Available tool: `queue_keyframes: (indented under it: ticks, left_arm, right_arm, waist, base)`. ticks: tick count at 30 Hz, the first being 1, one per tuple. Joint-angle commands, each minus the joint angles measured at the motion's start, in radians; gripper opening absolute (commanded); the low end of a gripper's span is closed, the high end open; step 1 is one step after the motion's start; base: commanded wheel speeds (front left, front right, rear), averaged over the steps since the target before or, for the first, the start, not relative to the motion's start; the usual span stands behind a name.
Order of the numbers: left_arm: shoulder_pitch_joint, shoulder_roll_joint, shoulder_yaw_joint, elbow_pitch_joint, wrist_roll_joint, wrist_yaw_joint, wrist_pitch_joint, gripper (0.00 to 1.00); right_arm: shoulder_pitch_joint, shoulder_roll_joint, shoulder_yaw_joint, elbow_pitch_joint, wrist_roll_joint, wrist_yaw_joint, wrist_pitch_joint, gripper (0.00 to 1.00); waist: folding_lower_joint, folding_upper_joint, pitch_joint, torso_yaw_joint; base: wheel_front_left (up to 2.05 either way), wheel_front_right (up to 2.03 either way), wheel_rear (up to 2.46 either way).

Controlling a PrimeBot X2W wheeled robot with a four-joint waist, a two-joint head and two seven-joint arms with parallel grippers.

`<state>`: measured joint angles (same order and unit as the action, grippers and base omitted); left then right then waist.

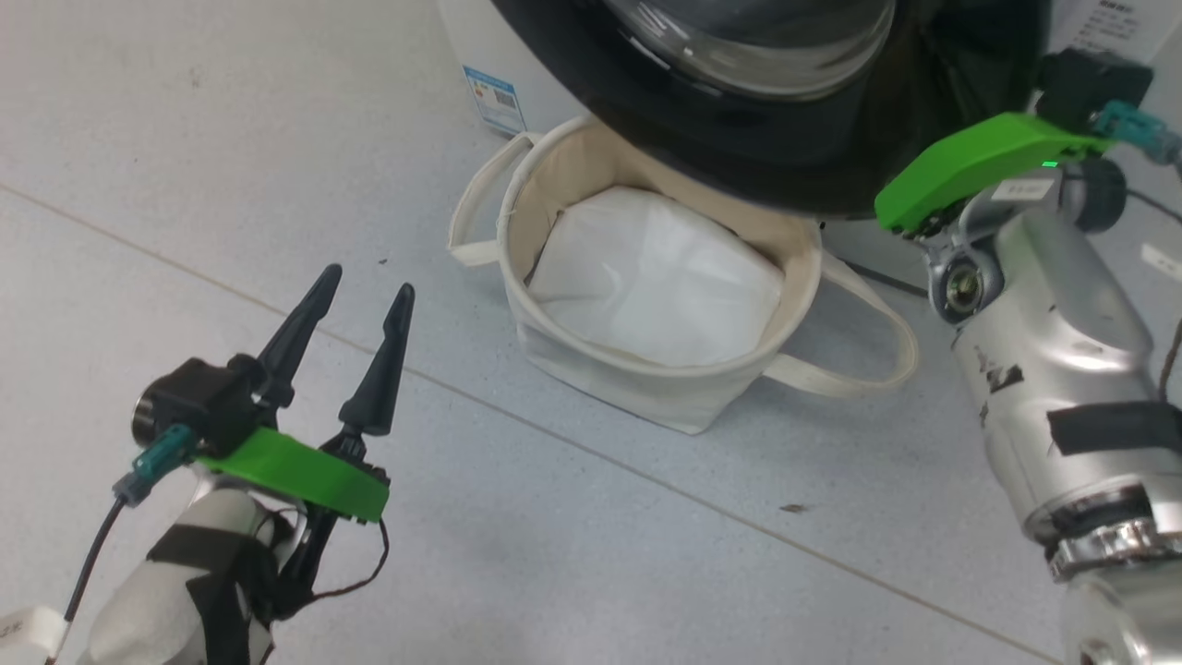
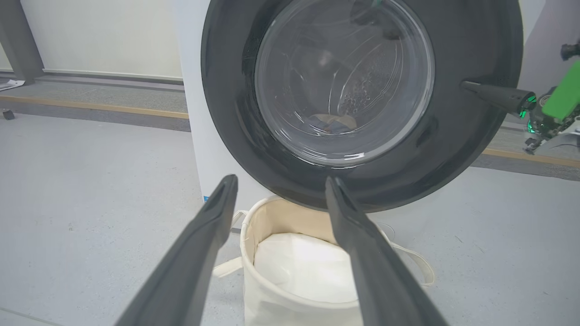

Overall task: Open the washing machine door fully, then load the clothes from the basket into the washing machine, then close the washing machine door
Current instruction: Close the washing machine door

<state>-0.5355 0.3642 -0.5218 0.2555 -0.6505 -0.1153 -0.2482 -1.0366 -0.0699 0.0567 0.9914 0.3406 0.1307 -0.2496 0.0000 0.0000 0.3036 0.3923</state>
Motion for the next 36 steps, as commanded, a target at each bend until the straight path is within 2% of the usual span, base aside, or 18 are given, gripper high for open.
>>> queue_keyframes:
  ticks: [1,13,21,30,31,32,36]
  left_arm:
    - [-0.046,0.03,0.046,-0.029,0.01,-0.005,-0.013,1.0]
    - [-0.064,-0.003,0.072,-0.049,0.019,-0.013,-0.013,1.0]
    - [-0.077,-0.009,0.087,-0.063,0.024,-0.015,-0.013,1.0]
    - [-0.084,-0.008,0.096,-0.064,0.02,-0.015,-0.014,1.0]
    - [-0.085,-0.006,0.096,-0.062,0.019,-0.015,-0.014,1.0]
    - [-0.086,-0.005,0.098,-0.059,0.018,-0.015,-0.014,1.0]
    - [-0.091,0.012,0.098,-0.03,0.017,-0.015,-0.014,1.0]
  right_arm:
    - [-0.05,0.02,-0.006,-0.018,-0.016,0.0,-0.012,0.0]
    - [-0.2,0.02,-0.2,0.042,-0.198,0.0,-0.012,0.0]
    - [-0.273,0.02,-0.291,0.049,-0.287,0.0,-0.012,0.0]
    - [-0.281,0.02,-0.323,0.05,-0.336,0.0,-0.012,0.02]
    - [-0.273,0.02,-0.324,0.045,-0.337,0.0,-0.012,0.95]
    - [-0.264,0.02,-0.32,0.043,-0.336,0.0,-0.012,1.0]
    - [-0.214,0.02,-0.263,0.038,-0.295,0.0,-0.012,1.0]
  waist:
    - [0.0,0.0,0.019,0.004]
    - [0.0,0.0,0.114,0.025]
    - [0.0,0.0,0.163,0.03]
    - [0.0,0.0,0.166,0.017]
    - [0.0,0.0,0.162,0.014]
    - [0.0,0.0,0.156,0.011]
    - [0.0,0.0,0.122,-0.009]
  base:
    - [0.0,0.0,0.0]
    - [0.0,0.0,0.0]
    - [0.0,0.0,0.0]
    - [0.0,0.0,0.0]
    - [0.0,0.0,0.0]
    - [0.0,0.0,0.0]
    - [0.0,0.0,0.0]
